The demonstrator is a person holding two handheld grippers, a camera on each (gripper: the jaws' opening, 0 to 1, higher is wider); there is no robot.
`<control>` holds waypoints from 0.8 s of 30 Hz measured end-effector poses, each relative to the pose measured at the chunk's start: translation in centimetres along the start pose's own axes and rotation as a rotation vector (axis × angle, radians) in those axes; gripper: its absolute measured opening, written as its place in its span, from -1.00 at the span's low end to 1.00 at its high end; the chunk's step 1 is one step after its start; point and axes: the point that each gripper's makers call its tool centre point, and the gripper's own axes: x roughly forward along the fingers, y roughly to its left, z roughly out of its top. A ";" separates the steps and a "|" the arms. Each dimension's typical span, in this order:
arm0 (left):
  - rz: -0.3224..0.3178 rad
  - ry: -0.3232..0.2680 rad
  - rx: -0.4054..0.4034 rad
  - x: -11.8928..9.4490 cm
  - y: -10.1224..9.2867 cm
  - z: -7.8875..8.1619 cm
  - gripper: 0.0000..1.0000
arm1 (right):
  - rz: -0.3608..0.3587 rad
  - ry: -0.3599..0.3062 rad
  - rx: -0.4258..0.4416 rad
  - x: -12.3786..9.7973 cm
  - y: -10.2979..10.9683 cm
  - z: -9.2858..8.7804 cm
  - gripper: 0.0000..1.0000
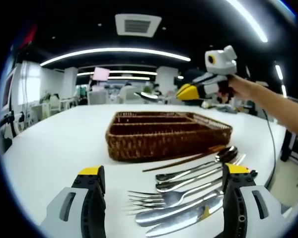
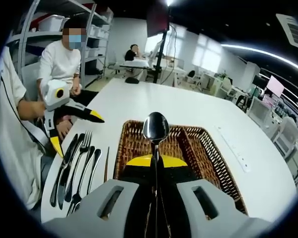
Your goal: Arrange the knives, forks, and spoons in their matching storage slots by inserting each utensil handle-first until every utensil is classified and aligned in the correct compartment
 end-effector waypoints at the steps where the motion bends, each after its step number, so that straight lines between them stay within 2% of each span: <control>1: 0.004 -0.005 0.007 0.0 0.1 0.1 0.97 | 0.001 0.002 0.000 0.0 0.0 -0.1 -0.94; 11: 0.028 0.005 0.024 -0.1 0.6 0.0 0.98 | 0.012 0.001 -0.011 0.2 0.2 0.3 -0.94; 24: 0.021 -0.076 0.026 -0.3 0.6 1.6 0.99 | 0.004 0.017 -0.026 -0.3 -0.7 0.4 -0.94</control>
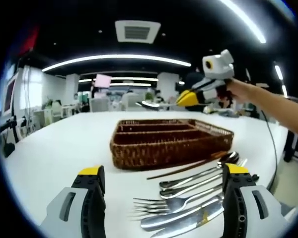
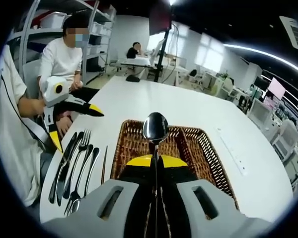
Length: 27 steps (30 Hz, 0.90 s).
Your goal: Arrange the knives, forks, and spoons in their matching storage slots by inserting each utensil handle-first until every utensil is classified and aligned in the correct compartment
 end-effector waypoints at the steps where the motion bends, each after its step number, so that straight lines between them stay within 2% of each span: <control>1: 0.002 -0.012 0.007 0.0 0.0 0.2 0.99 | -0.001 0.002 -0.001 -0.1 0.0 0.0 -0.93; 5: 0.006 -0.033 0.010 -0.2 0.1 0.8 0.99 | -0.011 0.004 0.001 -0.2 -0.4 -0.2 -0.93; 12: 0.015 -0.032 0.010 -0.3 0.3 0.7 0.99 | -0.024 0.024 0.008 -0.4 -1.2 -0.6 -0.93; 17: 0.019 -0.040 0.007 -0.7 0.3 0.9 0.99 | -0.038 0.007 0.036 -0.6 -1.9 -0.8 -0.93; 27: 0.006 -0.036 0.008 -0.8 -0.2 0.9 0.99 | -0.032 0.013 0.054 -0.3 -1.8 -0.7 -0.93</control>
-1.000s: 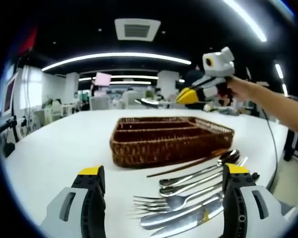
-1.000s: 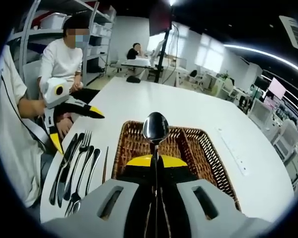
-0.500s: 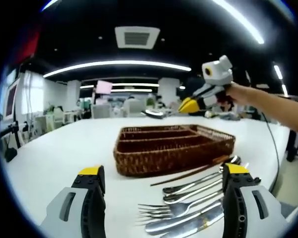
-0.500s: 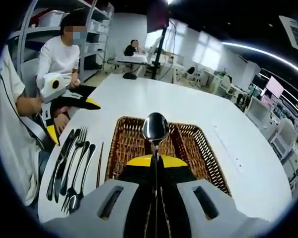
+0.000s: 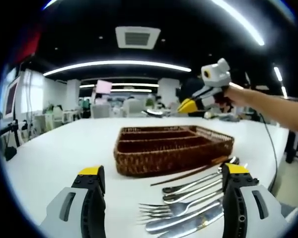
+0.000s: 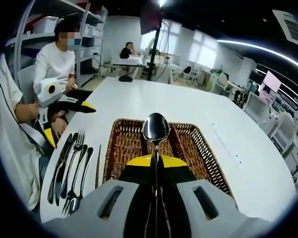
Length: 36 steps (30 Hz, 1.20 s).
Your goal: Arrange the knives, forks, and spoons in their matching storage slots by inserting each utensil handle-first until every utensil is classified and aligned in the correct compartment
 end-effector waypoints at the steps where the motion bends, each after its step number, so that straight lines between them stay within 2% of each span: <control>1: 0.000 0.000 0.000 0.0 0.0 0.0 0.99 | 0.000 0.001 0.001 0.0 0.0 0.0 -0.93; 9: -0.004 0.009 0.012 -0.4 -0.1 -0.2 0.99 | -0.014 -0.007 0.008 0.4 -0.3 0.1 -0.93; 18: 0.004 0.027 0.032 -0.3 0.1 -0.5 0.99 | 0.013 0.017 0.000 1.2 -0.5 -0.5 -0.93; 26: 0.008 0.032 0.041 -0.1 0.3 -0.5 0.99 | 0.006 0.014 0.000 1.5 -1.4 -0.4 -0.93; 32: 0.011 0.024 0.042 0.0 0.3 0.0 0.99 | 0.006 0.011 0.022 1.6 -2.2 -0.8 -0.94; 36: 0.007 0.033 0.044 0.1 0.2 -0.2 0.99 | -0.002 0.026 0.019 1.6 -2.5 -1.1 -0.94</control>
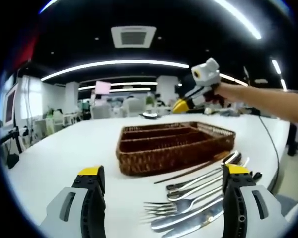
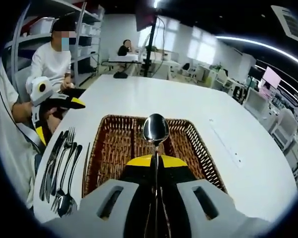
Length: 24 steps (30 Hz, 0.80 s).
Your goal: Arrange the knives, forks, and spoons in their matching storage slots by inserting each utensil handle-first until every utensil is classified and aligned in the correct compartment
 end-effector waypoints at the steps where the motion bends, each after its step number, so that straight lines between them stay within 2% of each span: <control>1: -0.001 0.002 0.006 0.0 0.0 -0.1 0.99 | -0.003 -0.002 0.000 0.0 -0.1 0.0 -0.94; 6: -0.004 0.014 0.014 0.0 -0.2 -0.5 0.99 | -0.016 -0.003 -0.003 0.0 -0.6 0.1 -0.94; 12: -0.006 0.017 0.008 0.1 -0.3 -0.6 0.99 | 0.006 -0.002 0.037 0.4 -0.8 0.0 -0.94; 14: -0.006 0.016 0.007 0.2 -0.3 -0.5 0.99 | 0.008 -0.002 0.011 0.4 -0.7 0.1 -0.94; 19: -0.010 0.034 0.033 0.1 -1.0 -0.6 0.99 | 0.002 0.002 0.013 0.4 -1.1 0.2 -0.94; 24: -0.001 0.017 0.019 0.3 -0.9 -0.6 0.99 | -0.007 0.002 0.007 0.0 -1.5 0.2 -0.94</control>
